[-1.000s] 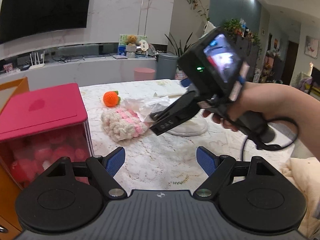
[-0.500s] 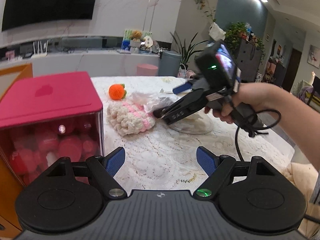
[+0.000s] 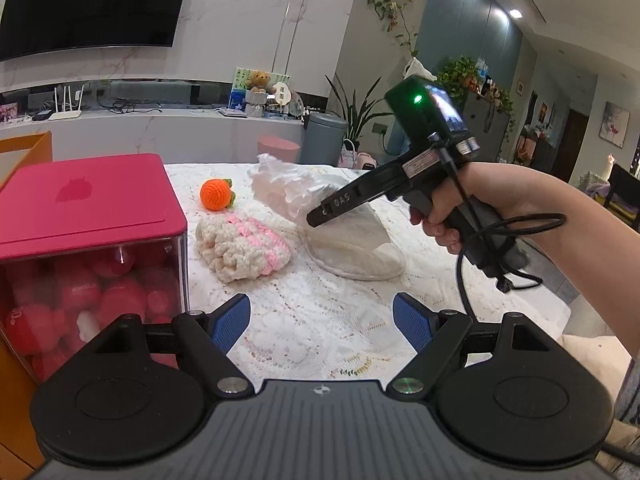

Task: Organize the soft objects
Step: 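Grasp the pink-and-white crocheted piece with the left tool while the right tool lifts the white bag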

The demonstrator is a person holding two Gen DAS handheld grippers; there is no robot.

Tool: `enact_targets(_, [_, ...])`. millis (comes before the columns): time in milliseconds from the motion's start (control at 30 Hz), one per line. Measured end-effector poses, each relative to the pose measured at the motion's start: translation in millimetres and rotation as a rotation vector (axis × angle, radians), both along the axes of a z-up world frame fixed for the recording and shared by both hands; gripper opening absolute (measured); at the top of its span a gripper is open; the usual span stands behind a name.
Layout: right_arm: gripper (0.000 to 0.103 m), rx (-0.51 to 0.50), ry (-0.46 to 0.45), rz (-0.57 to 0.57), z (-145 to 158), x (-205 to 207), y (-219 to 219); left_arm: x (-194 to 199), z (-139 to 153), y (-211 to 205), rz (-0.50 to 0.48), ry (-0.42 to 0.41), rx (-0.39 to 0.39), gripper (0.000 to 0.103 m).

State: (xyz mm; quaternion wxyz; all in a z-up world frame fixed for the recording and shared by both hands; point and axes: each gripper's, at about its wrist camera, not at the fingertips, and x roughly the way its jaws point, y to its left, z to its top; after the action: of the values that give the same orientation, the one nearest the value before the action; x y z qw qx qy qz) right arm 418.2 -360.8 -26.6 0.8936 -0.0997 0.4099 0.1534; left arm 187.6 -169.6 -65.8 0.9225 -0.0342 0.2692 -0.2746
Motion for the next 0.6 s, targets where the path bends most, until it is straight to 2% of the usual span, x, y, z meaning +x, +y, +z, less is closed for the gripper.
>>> enact_targets(100, [0.018,0.037,0.01,-0.081,12.6,-14.5,4.7,-1.3,2.1,3.2,-0.001,-0.007,-0.017,0.095])
enact_targets(233, [0.018,-0.009,0.024,-0.138,29.6,-44.2,15.9,-1.6,6.2,6.5,-0.002,-0.005,-0.048,0.095])
enact_targets(367, [0.018,0.021,0.055,-0.199,42.3,-83.3,20.5,2.5,5.9,5.5,0.009,0.015,-0.052,0.095])
enact_targets(600, [0.019,0.052,0.121,-0.254,25.4,-128.0,25.5,7.2,3.0,-4.4,0.025,0.024,-0.003,0.095])
